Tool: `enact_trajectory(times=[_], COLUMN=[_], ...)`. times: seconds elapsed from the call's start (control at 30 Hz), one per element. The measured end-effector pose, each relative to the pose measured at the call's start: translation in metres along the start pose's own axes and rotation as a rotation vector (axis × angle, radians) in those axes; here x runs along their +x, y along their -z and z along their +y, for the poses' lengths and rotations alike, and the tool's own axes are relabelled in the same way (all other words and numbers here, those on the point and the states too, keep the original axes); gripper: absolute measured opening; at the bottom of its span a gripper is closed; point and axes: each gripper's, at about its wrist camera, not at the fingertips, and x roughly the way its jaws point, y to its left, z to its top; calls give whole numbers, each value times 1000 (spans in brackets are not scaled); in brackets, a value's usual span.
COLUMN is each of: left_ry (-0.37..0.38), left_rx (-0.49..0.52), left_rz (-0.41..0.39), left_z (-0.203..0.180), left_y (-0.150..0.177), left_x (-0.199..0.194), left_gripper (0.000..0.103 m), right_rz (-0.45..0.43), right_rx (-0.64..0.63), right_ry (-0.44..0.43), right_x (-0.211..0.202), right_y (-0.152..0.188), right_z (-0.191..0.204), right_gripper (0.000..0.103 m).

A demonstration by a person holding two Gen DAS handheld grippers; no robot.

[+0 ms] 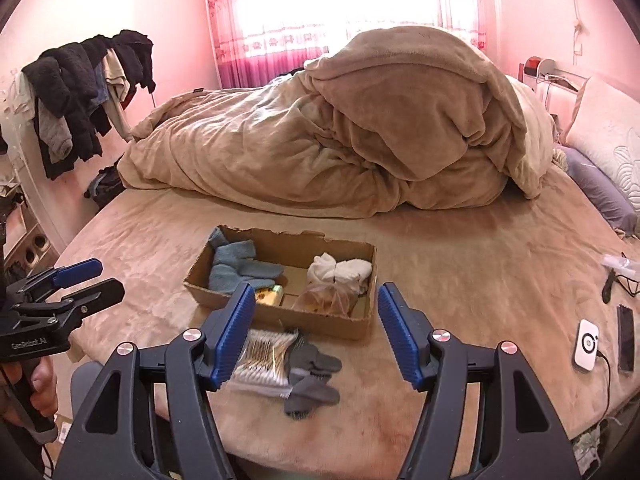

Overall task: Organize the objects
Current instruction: 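Lift both open tools away from the box, then grasp the blue tissue pack with the left tool while the right grasps the grey gloves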

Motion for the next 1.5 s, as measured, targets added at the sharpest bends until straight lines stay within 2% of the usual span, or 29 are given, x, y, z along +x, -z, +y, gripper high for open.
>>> enact_trajectory(times=[0.2, 0.4, 0.7, 1.1, 1.5], left_ry=[2, -4, -17, -20, -27], left_rx=[4, -9, -15, -33, -3], left_rz=[16, 71, 134, 227, 272], left_z=[-4, -2, 4, 17, 19], left_y=[18, 39, 56, 71, 76], left_x=[-4, 12, 49, 116, 169], left_gripper=[82, 82, 82, 82, 82], right_rz=[13, 66, 145, 257, 340], right_rx=[-7, -5, 4, 27, 48], right_ry=[-11, -16, -20, -43, -84], right_x=[-12, 2, 35, 100, 157], right_y=[18, 40, 61, 80, 92], right_z=[6, 6, -1, -9, -13], right_gripper=[67, 67, 67, 67, 65])
